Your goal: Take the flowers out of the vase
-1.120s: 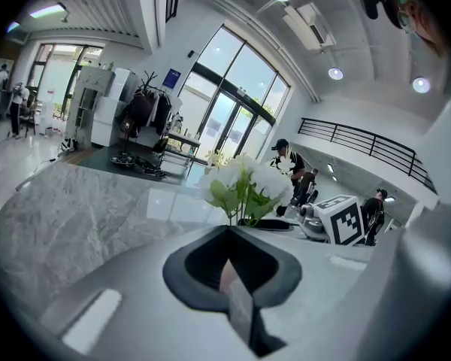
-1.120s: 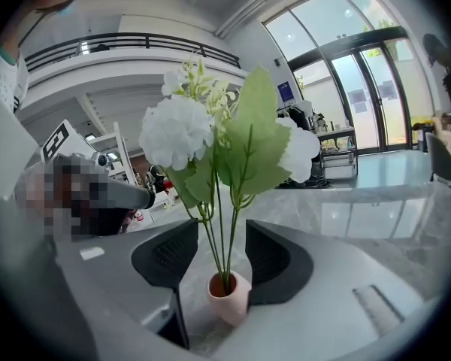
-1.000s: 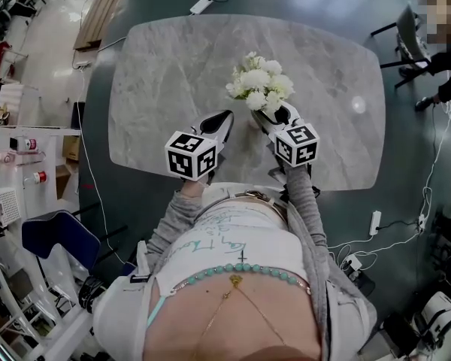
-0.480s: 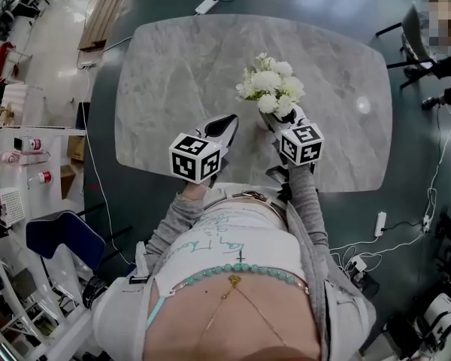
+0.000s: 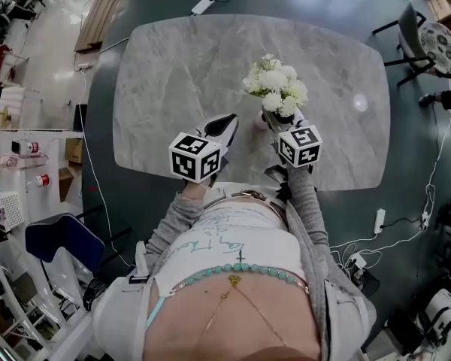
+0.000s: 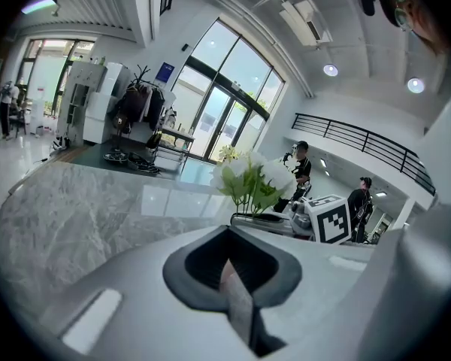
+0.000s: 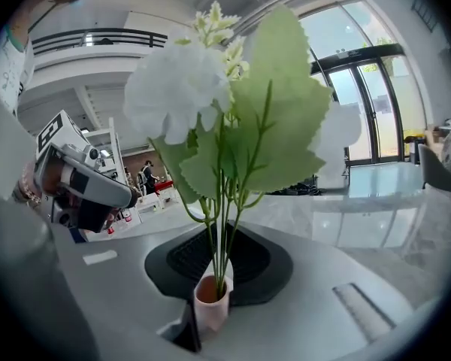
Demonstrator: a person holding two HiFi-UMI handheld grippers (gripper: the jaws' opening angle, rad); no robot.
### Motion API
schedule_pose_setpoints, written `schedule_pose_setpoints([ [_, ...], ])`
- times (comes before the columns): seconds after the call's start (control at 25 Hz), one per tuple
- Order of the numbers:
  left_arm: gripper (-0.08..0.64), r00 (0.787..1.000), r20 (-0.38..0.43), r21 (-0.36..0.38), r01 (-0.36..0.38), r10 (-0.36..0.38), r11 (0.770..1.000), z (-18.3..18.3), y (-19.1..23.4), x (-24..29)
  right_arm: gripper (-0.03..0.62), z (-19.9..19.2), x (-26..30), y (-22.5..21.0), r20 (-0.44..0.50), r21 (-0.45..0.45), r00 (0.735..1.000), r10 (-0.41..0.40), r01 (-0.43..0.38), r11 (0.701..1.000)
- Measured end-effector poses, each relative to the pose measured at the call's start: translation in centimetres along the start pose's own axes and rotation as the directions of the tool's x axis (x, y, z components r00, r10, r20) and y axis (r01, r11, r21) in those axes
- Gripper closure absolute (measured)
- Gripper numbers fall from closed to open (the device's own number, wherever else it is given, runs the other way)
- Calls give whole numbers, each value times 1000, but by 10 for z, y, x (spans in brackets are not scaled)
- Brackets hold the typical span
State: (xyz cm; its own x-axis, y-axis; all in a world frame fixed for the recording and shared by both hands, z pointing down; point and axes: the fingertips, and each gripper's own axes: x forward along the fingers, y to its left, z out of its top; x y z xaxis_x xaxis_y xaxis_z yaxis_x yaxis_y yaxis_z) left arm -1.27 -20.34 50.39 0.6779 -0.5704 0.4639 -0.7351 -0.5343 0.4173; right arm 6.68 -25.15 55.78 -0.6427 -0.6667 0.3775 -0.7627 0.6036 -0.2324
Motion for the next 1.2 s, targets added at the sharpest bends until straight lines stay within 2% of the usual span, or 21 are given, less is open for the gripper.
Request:
schedule_pose_setpoints([
  [0.4, 560, 1000, 1, -10, 6, -6, 1000, -1, -5, 2, 554, 4, -2, 2, -2, -32, 1000, 8, -8, 999],
  [1.2, 560, 999, 31, -50, -19, 20, 999, -3, -14, 1, 557, 17, -9, 10, 2, -71, 998, 56, -55, 996],
])
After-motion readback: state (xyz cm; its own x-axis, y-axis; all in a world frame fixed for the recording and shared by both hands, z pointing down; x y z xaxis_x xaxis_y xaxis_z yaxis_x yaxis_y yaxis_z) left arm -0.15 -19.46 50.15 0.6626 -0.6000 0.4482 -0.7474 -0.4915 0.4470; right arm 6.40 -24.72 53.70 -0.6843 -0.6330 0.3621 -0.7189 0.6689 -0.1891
